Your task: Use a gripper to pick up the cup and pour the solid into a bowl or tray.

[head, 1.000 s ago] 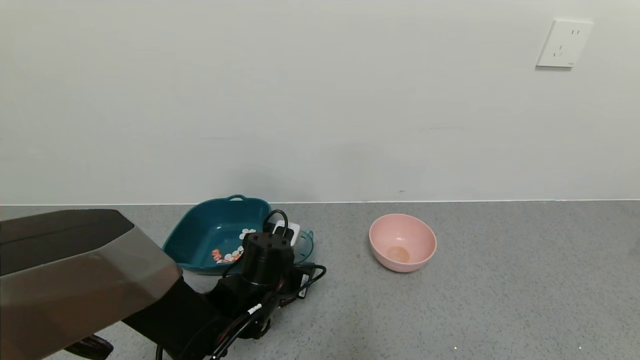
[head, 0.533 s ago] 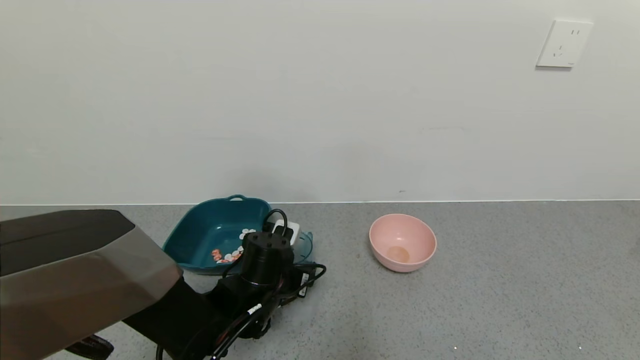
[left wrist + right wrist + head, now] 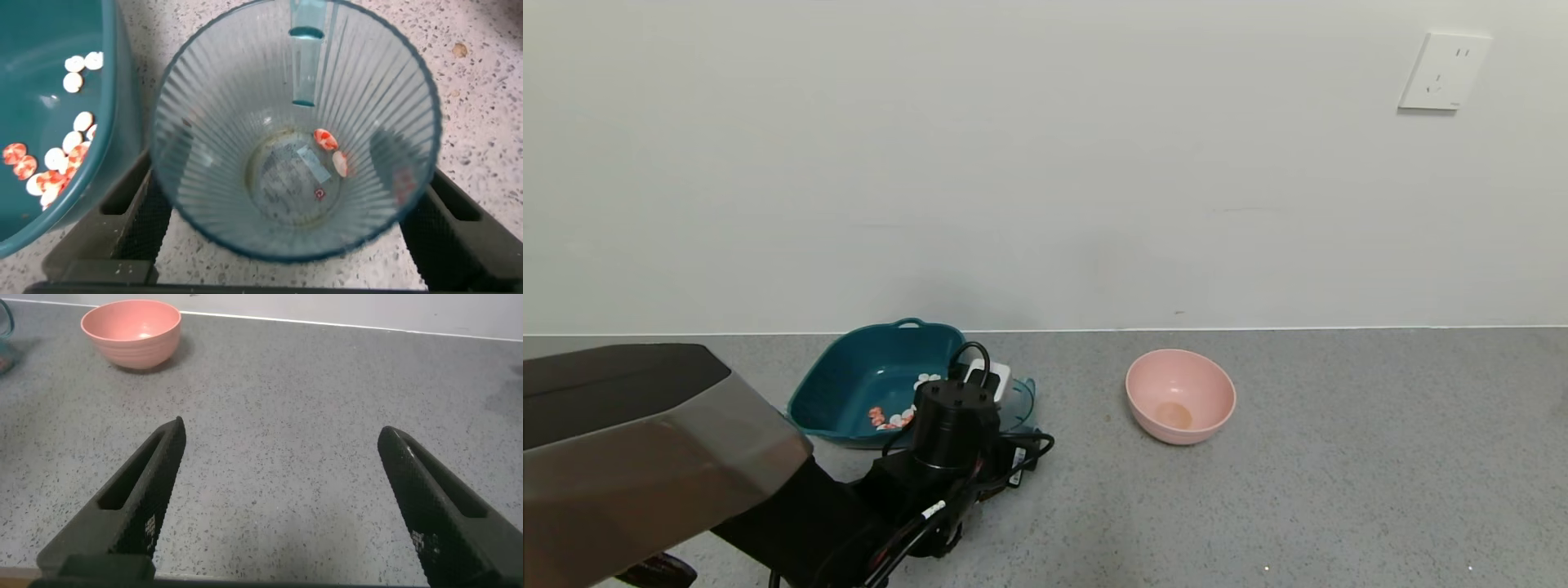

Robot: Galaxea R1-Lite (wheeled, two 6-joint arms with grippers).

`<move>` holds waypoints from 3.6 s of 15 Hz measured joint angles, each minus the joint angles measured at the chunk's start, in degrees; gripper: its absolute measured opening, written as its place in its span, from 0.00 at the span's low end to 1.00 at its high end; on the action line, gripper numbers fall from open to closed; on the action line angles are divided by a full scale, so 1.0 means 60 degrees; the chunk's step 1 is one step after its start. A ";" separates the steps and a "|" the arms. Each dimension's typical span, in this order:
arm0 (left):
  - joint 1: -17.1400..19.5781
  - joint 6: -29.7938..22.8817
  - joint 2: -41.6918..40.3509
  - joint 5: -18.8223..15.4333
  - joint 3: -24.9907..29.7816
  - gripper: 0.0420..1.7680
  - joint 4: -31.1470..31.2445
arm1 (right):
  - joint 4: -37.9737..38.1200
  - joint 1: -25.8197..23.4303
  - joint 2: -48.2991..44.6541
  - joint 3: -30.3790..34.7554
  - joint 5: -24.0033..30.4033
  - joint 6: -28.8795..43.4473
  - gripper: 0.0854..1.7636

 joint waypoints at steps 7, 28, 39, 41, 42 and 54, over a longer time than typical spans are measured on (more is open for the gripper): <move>-0.0018 0.0037 -0.1733 0.0045 0.0620 0.95 0.1087 | -0.0004 0.0000 0.0000 0.0000 -0.0004 -0.0002 0.97; 0.0851 -0.0024 -0.8432 0.0230 0.3163 0.97 0.4194 | 0.0000 0.0000 0.0000 0.0000 0.0000 -0.0002 0.97; 0.5532 -0.0039 -1.4324 -0.2771 0.4870 0.97 0.6101 | 0.0000 0.0000 0.0000 0.0000 0.0000 -0.0002 0.97; 0.5833 -0.0024 -1.5474 -0.2678 0.5173 0.97 0.6219 | 0.0000 0.0000 0.0000 0.0000 0.0000 -0.0002 0.97; 0.5935 -0.0014 -1.6006 -0.2643 0.5279 0.97 0.6400 | 0.0000 0.0000 0.0000 0.0000 0.0000 -0.0002 0.97; 0.5778 0.1087 -1.9617 -0.2499 0.5490 0.97 0.8517 | 0.0000 0.0000 0.0000 0.0000 -0.0004 0.0000 0.97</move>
